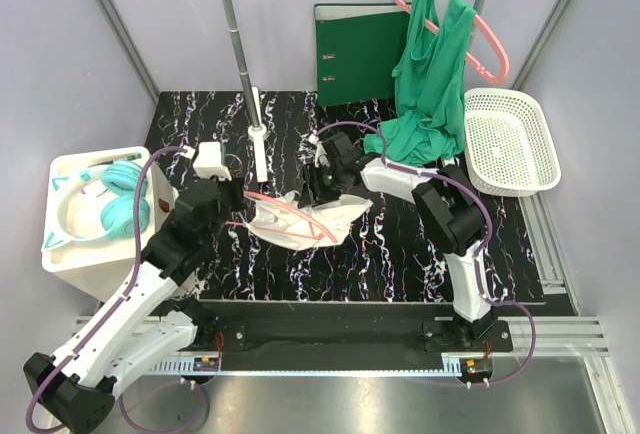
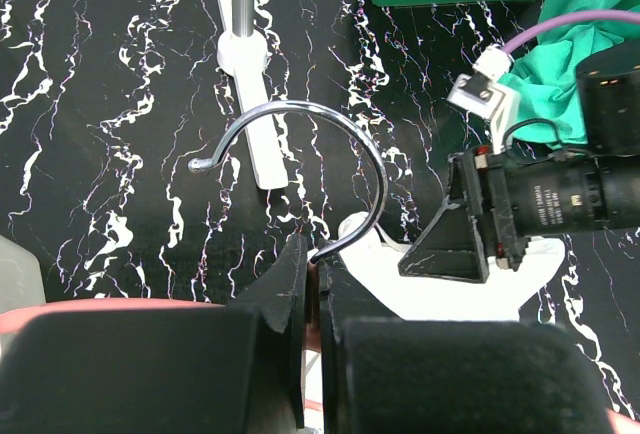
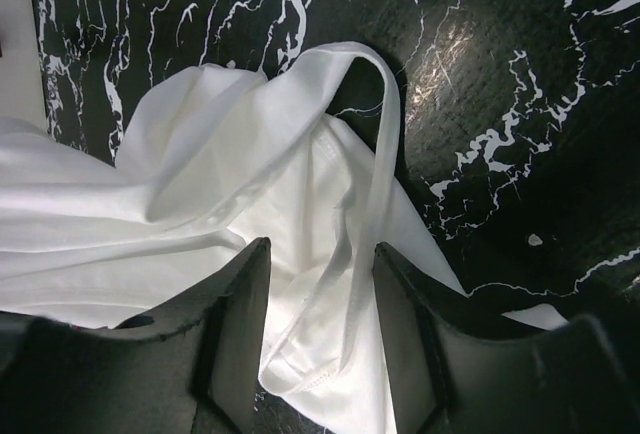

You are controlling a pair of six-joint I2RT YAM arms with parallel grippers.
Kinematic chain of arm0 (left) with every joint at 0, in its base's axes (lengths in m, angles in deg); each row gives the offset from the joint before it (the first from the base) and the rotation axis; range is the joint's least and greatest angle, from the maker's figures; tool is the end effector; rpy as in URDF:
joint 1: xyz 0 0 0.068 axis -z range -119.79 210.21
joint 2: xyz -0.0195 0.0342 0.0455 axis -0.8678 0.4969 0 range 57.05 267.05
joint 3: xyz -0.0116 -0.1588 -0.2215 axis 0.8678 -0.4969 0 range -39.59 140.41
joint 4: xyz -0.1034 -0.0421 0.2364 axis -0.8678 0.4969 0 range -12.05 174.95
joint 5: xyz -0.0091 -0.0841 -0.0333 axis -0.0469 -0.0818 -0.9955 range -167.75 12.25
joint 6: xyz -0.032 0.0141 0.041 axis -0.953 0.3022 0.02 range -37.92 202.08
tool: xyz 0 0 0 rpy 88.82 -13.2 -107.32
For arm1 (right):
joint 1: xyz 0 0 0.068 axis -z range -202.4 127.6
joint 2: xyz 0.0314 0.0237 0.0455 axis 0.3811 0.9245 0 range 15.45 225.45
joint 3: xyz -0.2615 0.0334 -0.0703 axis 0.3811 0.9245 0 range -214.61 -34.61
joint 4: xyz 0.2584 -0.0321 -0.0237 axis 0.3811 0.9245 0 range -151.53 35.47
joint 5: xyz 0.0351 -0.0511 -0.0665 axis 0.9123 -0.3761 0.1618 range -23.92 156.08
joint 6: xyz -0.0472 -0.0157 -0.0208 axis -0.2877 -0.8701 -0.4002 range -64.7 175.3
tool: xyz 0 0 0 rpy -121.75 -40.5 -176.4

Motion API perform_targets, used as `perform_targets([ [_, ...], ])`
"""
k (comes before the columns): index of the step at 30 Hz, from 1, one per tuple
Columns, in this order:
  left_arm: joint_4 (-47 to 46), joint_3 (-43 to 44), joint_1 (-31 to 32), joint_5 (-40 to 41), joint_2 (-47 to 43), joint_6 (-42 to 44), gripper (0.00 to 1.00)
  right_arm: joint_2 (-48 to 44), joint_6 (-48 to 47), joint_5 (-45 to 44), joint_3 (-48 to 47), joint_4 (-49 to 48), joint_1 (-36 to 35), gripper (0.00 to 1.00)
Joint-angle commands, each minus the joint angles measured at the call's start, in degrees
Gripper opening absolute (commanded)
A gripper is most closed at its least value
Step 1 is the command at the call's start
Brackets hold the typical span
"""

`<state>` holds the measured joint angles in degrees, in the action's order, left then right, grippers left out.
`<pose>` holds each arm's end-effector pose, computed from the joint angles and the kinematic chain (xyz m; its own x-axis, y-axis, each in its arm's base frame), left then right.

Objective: Place the tank top on the hanger

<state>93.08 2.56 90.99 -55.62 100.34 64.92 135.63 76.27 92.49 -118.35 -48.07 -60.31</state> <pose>0.1586 -0.0789 0.3196 -0.2783 -0.1525 -0.9483 0.0852 0.9795 -0.1825 0.3482 0.2913 0.1635 -0.8414 -0.2489 -0.4797 -0.5089 0.6637 0.5483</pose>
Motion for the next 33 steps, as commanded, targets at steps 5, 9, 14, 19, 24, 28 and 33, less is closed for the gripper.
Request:
perform_targets([
  [5, -1.2, 0.4, -0.1, -0.2, 0.0, 0.2, 0.0, 2.1, -3.0, -2.2, -4.1, 3.1, -1.2, 0.32],
  [9, -1.2, 0.7, -0.2, -0.3, 0.2, 0.2, 0.0, 1.4, -3.3, -5.0, -3.8, 3.7, -1.1, 0.17],
  [14, -1.4, 1.6, -0.2, -0.7, 1.3, 0.5, 0.0, -6.6, -5.4, -10.8, 0.1, 4.3, -0.7, 0.1],
  [19, -3.1, 2.2, -0.1, 0.4, 4.0, 0.1, 0.0, -18.0, -7.0, -18.1, 8.1, 7.3, 0.6, 0.11],
  [24, -5.7, 4.0, -0.1, 0.2, 7.2, 0.6, 0.0, -25.5, -5.0, -22.7, 17.6, 9.8, 0.6, 0.11],
  [28, -7.6, 4.3, -0.2, -0.5, 10.1, 0.8, 0.0, -30.6, 0.3, -21.4, 24.8, 10.0, 0.6, 0.13],
  [33, -10.5, 1.7, -0.1, -1.9, 12.8, -0.4, 0.0, -32.8, 3.9, -22.7, 30.2, 9.8, 0.6, 0.31],
])
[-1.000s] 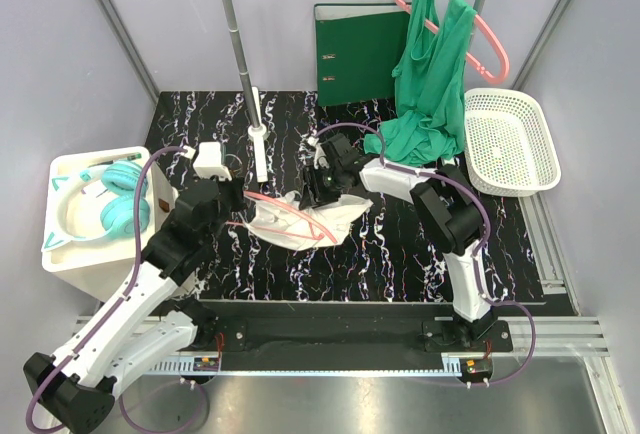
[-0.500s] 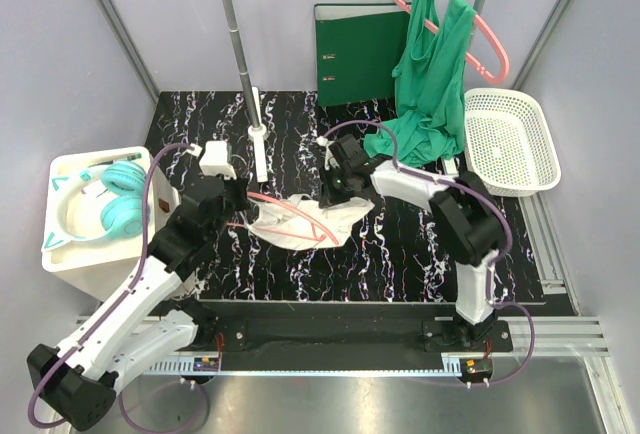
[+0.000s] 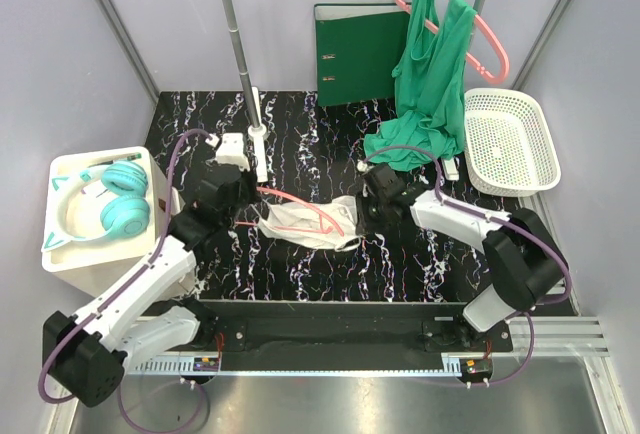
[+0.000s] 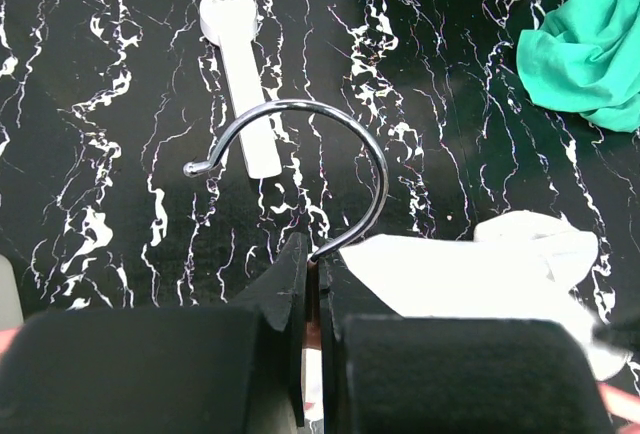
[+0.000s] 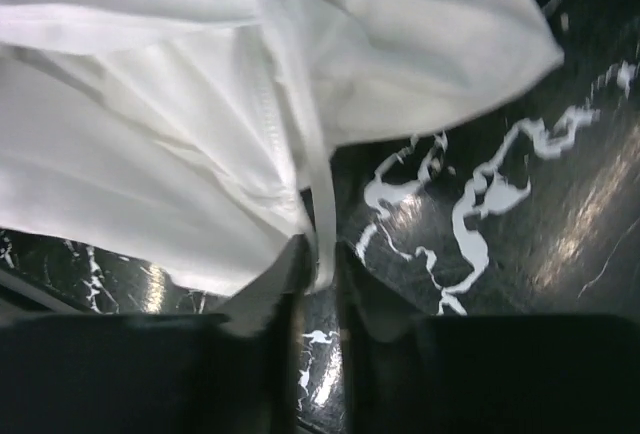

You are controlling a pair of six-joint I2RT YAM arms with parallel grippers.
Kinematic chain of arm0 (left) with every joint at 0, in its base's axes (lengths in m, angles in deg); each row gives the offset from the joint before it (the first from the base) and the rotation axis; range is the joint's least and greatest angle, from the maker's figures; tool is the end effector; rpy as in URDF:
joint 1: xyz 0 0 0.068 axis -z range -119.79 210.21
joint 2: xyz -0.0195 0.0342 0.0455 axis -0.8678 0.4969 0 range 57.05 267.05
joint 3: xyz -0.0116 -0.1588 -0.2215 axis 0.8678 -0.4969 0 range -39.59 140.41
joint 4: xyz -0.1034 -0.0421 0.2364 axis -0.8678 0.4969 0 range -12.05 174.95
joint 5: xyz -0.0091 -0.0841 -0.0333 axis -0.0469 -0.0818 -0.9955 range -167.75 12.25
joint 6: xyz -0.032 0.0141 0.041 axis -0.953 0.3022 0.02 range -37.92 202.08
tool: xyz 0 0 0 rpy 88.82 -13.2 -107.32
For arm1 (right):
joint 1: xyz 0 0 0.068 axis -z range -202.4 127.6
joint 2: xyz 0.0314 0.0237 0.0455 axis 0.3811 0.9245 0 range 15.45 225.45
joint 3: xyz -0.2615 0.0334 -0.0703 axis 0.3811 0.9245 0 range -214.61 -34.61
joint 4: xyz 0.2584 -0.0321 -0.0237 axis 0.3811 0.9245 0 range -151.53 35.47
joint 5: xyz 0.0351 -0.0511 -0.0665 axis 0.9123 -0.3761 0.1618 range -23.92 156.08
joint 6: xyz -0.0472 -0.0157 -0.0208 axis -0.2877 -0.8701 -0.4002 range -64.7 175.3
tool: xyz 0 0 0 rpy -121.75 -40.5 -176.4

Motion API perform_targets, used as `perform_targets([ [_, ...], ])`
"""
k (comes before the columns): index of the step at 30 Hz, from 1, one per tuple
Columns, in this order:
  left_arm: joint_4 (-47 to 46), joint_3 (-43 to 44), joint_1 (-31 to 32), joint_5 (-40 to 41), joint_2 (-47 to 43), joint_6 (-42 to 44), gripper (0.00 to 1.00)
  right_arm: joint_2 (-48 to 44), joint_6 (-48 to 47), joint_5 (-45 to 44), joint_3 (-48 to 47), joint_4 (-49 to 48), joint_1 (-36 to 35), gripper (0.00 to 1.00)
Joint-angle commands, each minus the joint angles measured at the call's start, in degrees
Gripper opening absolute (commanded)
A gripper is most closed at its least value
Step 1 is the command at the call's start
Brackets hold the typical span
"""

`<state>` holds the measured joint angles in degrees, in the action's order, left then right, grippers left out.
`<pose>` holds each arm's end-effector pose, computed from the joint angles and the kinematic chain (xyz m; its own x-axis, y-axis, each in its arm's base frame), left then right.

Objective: Place the tank top on the hanger

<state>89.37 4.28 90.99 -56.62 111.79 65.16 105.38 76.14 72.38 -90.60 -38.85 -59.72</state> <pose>0.1944 -0.1009 0.3011 -0.3674 -0.0973 -0.9250 0.0878 0.9864 -0.1386 0.2494 0.1951 0.1992 -0.8521 -0.2048 -0.4816 -0.3717 0.8847 0.2814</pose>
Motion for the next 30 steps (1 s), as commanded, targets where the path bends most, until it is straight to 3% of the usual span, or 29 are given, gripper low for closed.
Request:
perform_targets([
  [1, -7.0, -0.5, -0.1, -1.3, 1.8, -1.1, 0.0, -3.5, 4.3, -2.5, 2.8, 0.6, 0.0, 0.4],
  [2, -7.5, -1.1, -0.2, -1.6, 2.0, -1.4, 0.0, -4.0, 4.5, -1.7, 3.2, 0.6, 0.0, 0.51],
  [5, -8.5, -1.8, -0.2, -2.7, 3.0, -2.0, 0.0, -5.6, 5.3, 0.1, 4.3, -0.2, -0.2, 0.57],
  [13, -9.4, -2.0, -0.1, -3.7, 3.5, -2.2, 0.0, -4.4, 8.1, -1.2, 7.6, -3.4, -0.8, 0.49],
  [16, -8.3, -1.1, -0.1, -2.2, 3.5, -0.7, 0.0, -7.7, 9.4, -0.3, 10.4, -4.8, -0.8, 0.5],
  [18, -7.6, -0.9, -0.2, 0.0, 3.7, 0.2, 0.0, -11.1, 9.7, 0.7, 12.6, -5.1, -0.8, 0.54],
  [19, -7.3, -0.8, -0.3, 0.6, 3.9, 1.0, 0.0, -12.4, 10.1, 1.2, 13.0, -5.0, -0.7, 0.62],
  [23, -5.8, -0.9, -0.3, 3.5, 4.4, 1.5, 0.0, -19.4, 15.7, 0.9, 14.3, -5.3, 0.3, 0.76],
  [26, -5.9, -2.1, -0.3, 3.4, 3.0, 0.9, 0.0, -25.8, 20.2, 0.7, 15.5, -10.3, 0.5, 0.85],
  [30, -5.7, -2.8, -0.2, 3.0, 2.0, 0.6, 0.0, -24.4, 18.6, 1.3, 13.9, -13.0, 0.6, 0.84],
])
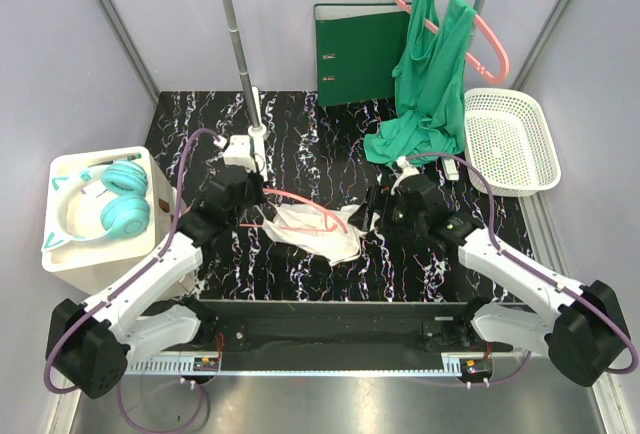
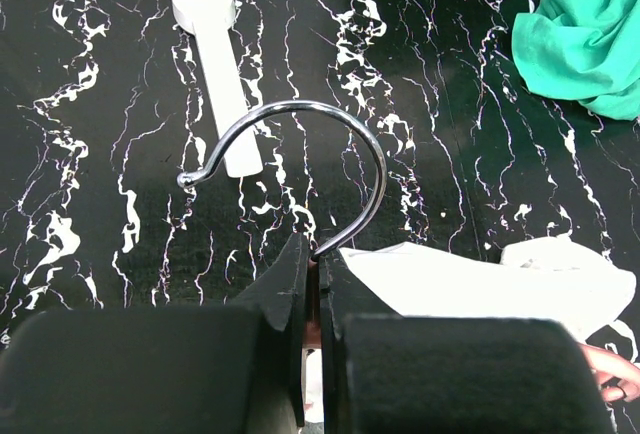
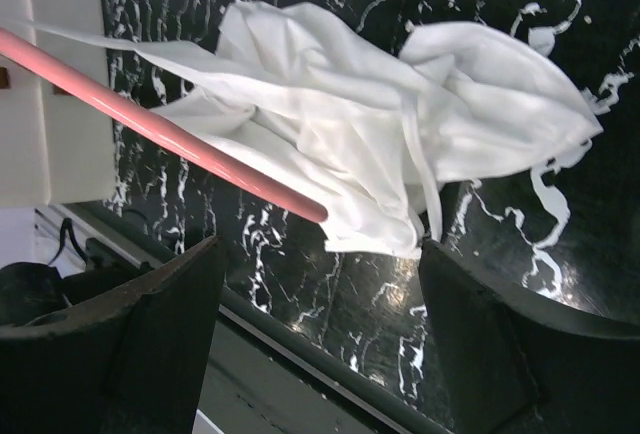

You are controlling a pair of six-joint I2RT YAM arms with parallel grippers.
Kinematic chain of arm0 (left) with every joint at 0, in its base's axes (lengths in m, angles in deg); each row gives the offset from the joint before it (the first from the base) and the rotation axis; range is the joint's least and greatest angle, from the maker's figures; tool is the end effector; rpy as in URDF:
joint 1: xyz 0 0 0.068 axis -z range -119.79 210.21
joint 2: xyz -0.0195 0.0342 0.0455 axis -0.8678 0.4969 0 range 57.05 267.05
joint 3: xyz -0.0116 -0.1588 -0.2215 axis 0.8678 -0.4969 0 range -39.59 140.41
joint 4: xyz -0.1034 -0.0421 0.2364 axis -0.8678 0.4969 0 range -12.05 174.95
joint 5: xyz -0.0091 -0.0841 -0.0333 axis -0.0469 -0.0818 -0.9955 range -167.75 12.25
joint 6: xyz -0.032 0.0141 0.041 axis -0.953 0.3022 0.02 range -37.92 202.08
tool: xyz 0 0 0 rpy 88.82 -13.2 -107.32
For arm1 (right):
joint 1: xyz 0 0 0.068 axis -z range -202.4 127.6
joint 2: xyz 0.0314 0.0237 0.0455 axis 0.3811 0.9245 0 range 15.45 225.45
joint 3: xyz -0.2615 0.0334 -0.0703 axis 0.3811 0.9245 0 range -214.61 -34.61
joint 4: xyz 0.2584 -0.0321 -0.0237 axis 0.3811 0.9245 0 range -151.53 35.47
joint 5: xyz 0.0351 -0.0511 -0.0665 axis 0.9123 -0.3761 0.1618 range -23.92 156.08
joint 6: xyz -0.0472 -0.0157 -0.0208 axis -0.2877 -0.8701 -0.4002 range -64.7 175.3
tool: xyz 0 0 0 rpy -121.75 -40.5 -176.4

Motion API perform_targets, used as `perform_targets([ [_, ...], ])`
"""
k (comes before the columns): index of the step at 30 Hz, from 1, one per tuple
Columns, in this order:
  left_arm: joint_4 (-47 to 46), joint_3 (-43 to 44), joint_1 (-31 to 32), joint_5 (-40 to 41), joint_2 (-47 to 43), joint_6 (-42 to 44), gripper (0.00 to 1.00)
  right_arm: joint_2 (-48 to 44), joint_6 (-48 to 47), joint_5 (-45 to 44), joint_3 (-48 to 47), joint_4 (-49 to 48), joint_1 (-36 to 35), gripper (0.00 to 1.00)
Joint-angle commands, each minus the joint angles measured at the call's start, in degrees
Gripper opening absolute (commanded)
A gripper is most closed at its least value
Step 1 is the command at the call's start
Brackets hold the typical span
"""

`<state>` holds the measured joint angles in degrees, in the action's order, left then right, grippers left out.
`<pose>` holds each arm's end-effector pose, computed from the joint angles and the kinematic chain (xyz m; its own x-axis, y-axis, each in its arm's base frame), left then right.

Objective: Place the tank top on the hanger

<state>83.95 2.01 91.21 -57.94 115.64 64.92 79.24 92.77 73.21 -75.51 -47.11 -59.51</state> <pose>0.2061 -0.1098 0.2826 -0.3840 -0.0932 -0.9186 0.1088 0.9834 -0.1453 0.1882 0.1480 0.2441 -0.7958 0.1550 -0.5854 -0.2435 0.8032 0.5436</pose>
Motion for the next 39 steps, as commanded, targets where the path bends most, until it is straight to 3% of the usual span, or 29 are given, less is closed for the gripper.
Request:
perform_targets([
  [1, 0.0, -0.5, -0.4, 4.3, -2.0, 0.7, 0.0, 2.2, 1.9, 0.7, -1.3, -4.4, 0.6, 0.84],
  [5, 0.7, -0.8, -0.4, 4.5, -3.5, 0.7, 0.0, 0.6, 1.6, 2.3, 1.4, -5.6, 3.3, 0.81],
  [13, 0.6, -0.8, -0.4, 4.2, -3.6, 0.6, 0.0, 7.8, -0.4, -1.9, 4.2, -3.3, 3.2, 0.56],
  [17, 0.8, -0.8, -0.4, 4.1, -3.7, 0.6, 0.0, 10.3, -1.4, -5.1, 5.6, -3.3, 1.3, 0.5],
  [39, 1.3, -0.6, -0.5, 4.3, -4.0, 0.7, 0.0, 22.4, -2.0, -5.4, 1.7, -9.5, -3.6, 0.5],
])
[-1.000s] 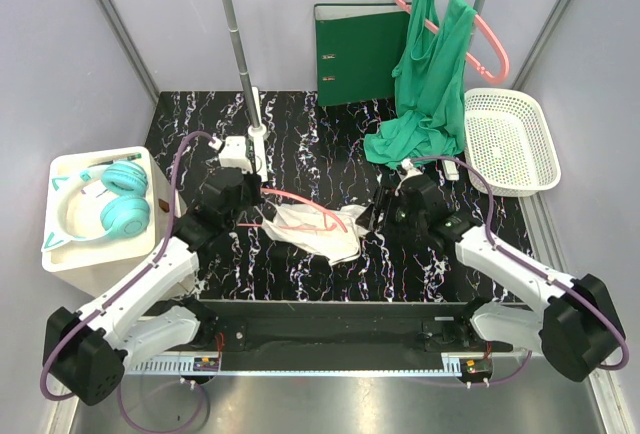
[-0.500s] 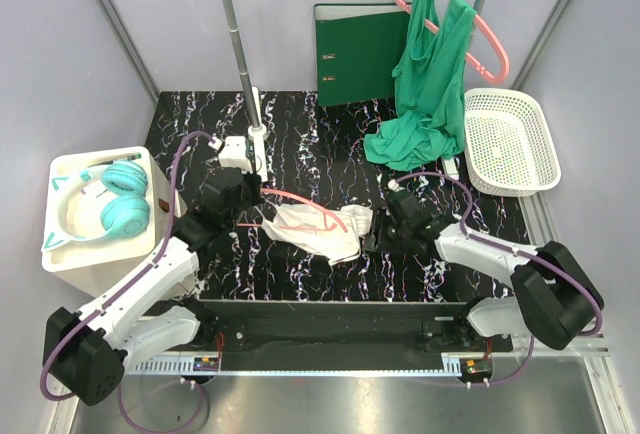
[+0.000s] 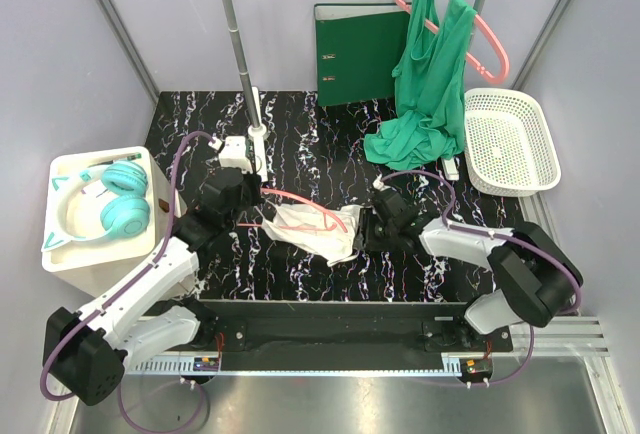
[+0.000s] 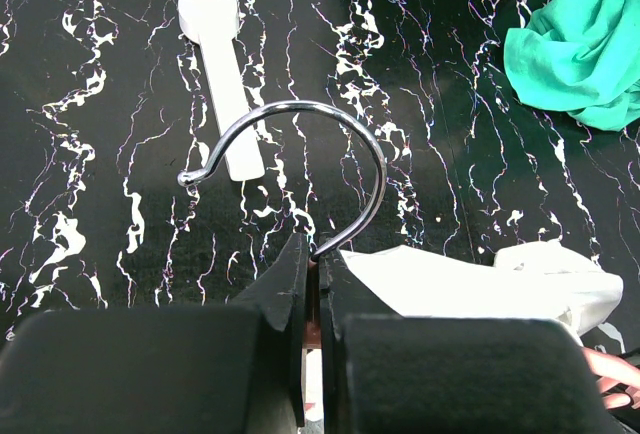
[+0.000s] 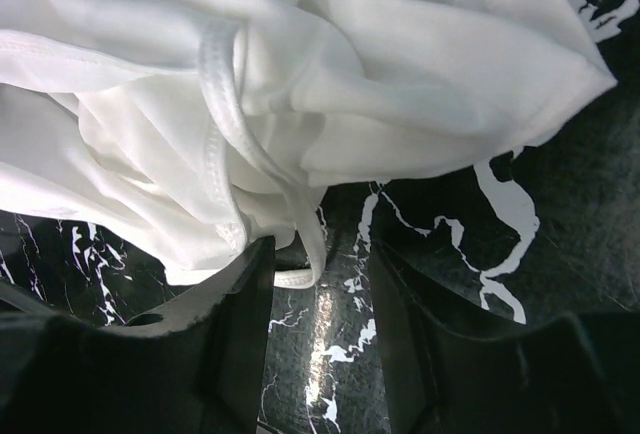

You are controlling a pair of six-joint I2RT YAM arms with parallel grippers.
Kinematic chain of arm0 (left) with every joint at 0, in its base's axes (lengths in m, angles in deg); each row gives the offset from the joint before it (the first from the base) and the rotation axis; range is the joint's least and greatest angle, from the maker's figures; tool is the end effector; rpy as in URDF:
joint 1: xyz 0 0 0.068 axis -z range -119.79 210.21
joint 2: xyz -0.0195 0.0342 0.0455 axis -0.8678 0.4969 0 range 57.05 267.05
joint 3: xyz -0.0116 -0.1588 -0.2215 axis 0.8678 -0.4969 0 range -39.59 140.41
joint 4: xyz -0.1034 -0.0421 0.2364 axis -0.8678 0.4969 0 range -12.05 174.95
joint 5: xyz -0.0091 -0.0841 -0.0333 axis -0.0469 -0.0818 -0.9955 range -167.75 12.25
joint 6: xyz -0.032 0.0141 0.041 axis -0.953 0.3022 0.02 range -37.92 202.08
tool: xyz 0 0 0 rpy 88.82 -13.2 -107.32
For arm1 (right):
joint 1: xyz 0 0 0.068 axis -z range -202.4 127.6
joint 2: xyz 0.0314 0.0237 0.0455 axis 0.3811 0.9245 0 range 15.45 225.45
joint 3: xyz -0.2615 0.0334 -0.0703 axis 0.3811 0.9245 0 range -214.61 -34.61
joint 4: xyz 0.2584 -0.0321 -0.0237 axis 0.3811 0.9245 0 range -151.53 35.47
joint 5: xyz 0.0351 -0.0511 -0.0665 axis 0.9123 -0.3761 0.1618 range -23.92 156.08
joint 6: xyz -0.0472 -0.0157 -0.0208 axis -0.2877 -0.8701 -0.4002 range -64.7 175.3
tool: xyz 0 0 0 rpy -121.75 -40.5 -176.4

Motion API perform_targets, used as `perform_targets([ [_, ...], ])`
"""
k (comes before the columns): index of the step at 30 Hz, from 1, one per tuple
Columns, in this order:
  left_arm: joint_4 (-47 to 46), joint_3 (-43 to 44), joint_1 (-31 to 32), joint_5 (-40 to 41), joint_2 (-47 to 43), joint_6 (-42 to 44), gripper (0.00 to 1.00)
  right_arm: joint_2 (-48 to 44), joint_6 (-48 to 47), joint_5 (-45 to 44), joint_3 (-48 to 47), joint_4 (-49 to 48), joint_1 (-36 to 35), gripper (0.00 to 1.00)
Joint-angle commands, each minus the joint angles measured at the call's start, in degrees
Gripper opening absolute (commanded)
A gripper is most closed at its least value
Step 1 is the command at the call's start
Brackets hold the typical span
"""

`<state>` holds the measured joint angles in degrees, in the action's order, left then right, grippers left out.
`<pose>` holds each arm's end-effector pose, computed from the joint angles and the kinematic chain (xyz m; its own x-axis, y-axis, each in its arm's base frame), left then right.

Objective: Place the tank top on the hanger

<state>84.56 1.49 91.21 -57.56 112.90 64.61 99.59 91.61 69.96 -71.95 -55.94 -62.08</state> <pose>0.1983 -0.1048 0.2883 -0.3606 -0.1122 -0.9260 0.1046 0.9816 -0.1597 0.2073 0.1751 0.1519 -0.8874 0.0316 -0.4600 -0.1778 0.8970 0.4046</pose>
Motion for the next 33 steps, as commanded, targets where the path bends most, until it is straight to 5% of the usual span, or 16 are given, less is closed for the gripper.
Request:
perform_targets([
  [1, 0.7, 0.0, -0.5, 3.9, -1.4, 1.0, 0.0, 2.7, -0.7, -2.6, -2.1, -0.1, -1.2, 0.5],
  [7, 0.6, 0.2, -0.5, 3.5, -1.5, 1.0, 0.0, 5.4, -1.4, -8.5, -5.1, 5.7, -2.9, 0.46],
  [14, 0.6, 0.1, -0.4, 3.5, -1.5, 1.1, 0.0, 6.5, -0.5, -9.6, -6.5, 9.5, -3.5, 0.17],
  [19, 0.2, 0.1, -0.5, 3.8, -0.7, 1.3, 0.0, 2.1, -0.8, -9.2, -5.6, 12.7, -3.5, 0.17],
  [23, -0.8, 0.4, -0.5, 3.4, 0.7, 1.3, 0.0, -0.9, -1.6, -7.6, -5.0, 13.6, -3.5, 0.0],
  [33, -3.5, 1.2, -0.3, 0.2, 3.7, -0.9, 0.0, -11.8, -2.0, -7.0, -11.8, 25.2, -3.5, 0.0],
])
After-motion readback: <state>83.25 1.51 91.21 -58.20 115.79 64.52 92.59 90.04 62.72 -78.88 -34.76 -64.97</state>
